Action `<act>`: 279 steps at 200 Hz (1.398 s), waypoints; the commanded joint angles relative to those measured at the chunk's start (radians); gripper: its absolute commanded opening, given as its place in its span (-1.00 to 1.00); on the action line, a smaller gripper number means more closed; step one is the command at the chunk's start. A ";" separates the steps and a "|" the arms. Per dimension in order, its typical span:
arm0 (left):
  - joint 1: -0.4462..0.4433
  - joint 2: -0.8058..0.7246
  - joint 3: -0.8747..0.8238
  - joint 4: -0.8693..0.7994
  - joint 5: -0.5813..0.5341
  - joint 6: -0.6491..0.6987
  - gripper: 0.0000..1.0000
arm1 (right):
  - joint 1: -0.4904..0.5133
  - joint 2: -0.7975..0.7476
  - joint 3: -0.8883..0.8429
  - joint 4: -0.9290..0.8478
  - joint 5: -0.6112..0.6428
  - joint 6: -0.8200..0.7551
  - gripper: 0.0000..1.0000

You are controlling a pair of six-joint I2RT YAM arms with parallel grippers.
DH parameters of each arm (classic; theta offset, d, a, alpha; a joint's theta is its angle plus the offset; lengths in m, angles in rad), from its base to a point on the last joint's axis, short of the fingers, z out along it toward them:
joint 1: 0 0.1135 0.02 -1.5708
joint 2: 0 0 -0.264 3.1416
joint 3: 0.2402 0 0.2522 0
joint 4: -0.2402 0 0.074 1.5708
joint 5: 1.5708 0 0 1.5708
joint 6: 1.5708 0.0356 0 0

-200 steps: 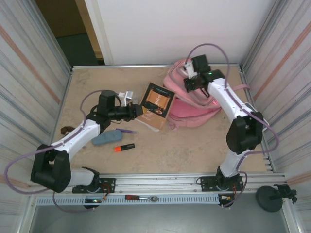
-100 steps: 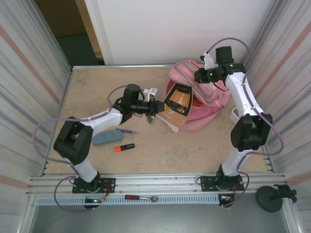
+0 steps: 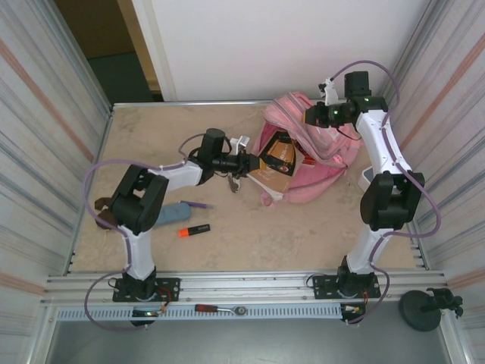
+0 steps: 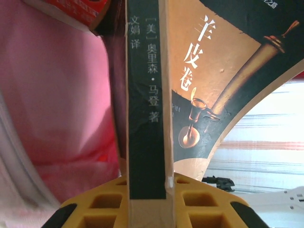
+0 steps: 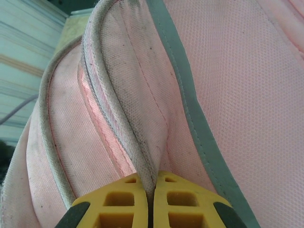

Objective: Pack books, pencil case, and school supplies into a backpack

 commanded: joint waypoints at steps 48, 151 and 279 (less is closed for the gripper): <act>0.041 0.153 0.198 0.043 -0.018 0.030 -1.00 | 0.004 0.001 0.048 0.083 -0.146 0.045 -1.00; -0.012 0.318 0.529 -0.243 -0.185 0.091 -1.00 | 0.076 0.064 0.032 0.053 -0.087 0.005 -1.00; 0.044 0.144 0.228 -0.110 -0.229 0.125 0.29 | 0.067 0.020 -0.157 0.163 -0.080 0.039 -0.71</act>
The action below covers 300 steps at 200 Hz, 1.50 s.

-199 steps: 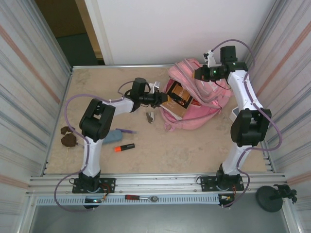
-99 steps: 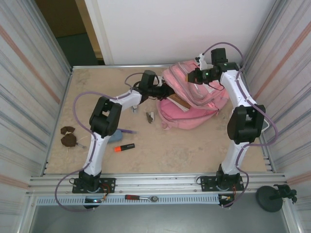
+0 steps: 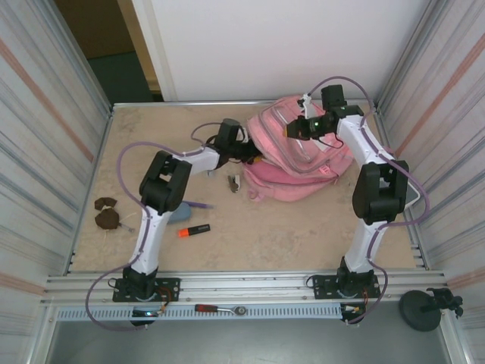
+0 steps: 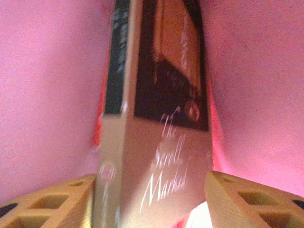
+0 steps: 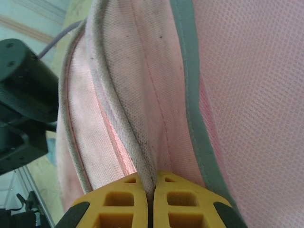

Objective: Pack books, pencil case, and school supplies into a backpack

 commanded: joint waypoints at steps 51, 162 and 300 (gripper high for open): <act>0.095 -0.364 -0.386 -0.046 -0.044 0.144 0.37 | -0.107 -0.181 -0.218 0.211 -0.063 0.194 -0.20; 0.001 -0.384 -0.316 -0.157 -0.051 0.245 0.36 | -0.156 -0.295 -0.609 0.428 0.212 0.423 -0.06; -0.096 -0.597 -0.523 -0.360 -0.087 0.531 0.39 | -0.225 -0.151 -0.435 0.349 0.240 0.392 -0.13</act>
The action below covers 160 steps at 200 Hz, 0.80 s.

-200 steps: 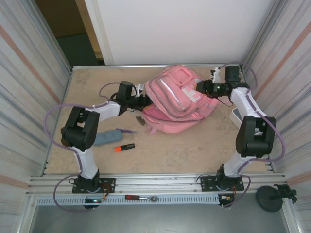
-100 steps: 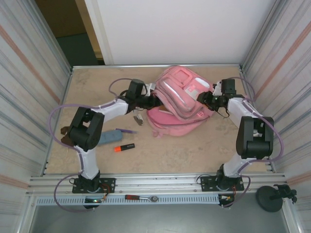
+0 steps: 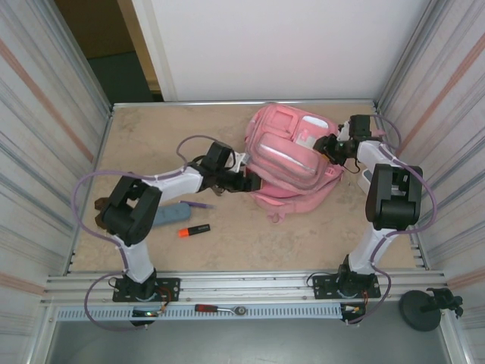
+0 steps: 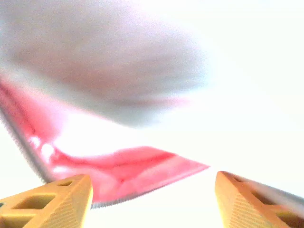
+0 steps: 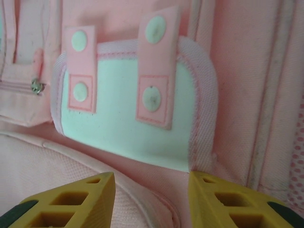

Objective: Pack books, pencil case, and school supplies into a backpack

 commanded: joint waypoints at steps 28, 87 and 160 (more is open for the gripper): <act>0.004 -0.188 -0.098 -0.064 -0.011 0.180 0.42 | -0.007 -0.155 -0.080 -0.002 0.029 -0.033 -0.10; 0.031 -0.210 -0.050 -0.066 -0.181 0.143 0.48 | -0.003 -0.343 -0.237 -0.034 0.171 -0.084 0.06; 0.093 0.112 0.219 -0.111 -0.166 0.036 0.51 | 0.049 -0.298 -0.266 0.029 0.185 -0.032 0.55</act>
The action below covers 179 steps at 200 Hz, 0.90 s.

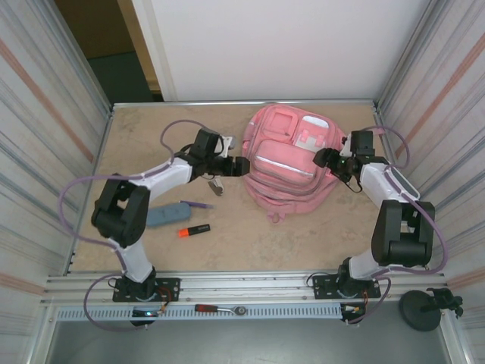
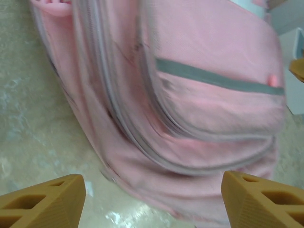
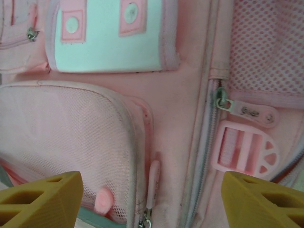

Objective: Pack books, pencil case, and school supplies into a backpack

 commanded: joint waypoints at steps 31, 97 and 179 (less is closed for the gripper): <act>-0.021 0.183 0.167 -0.045 0.074 -0.085 0.47 | 0.024 0.097 0.055 0.038 0.016 0.025 0.60; -0.136 0.200 0.162 -0.005 0.149 -0.094 0.39 | 0.060 0.249 0.173 0.036 -0.028 0.028 0.58; -0.310 0.272 0.294 0.000 0.177 -0.070 0.42 | 0.108 0.493 0.485 -0.010 -0.158 0.049 0.56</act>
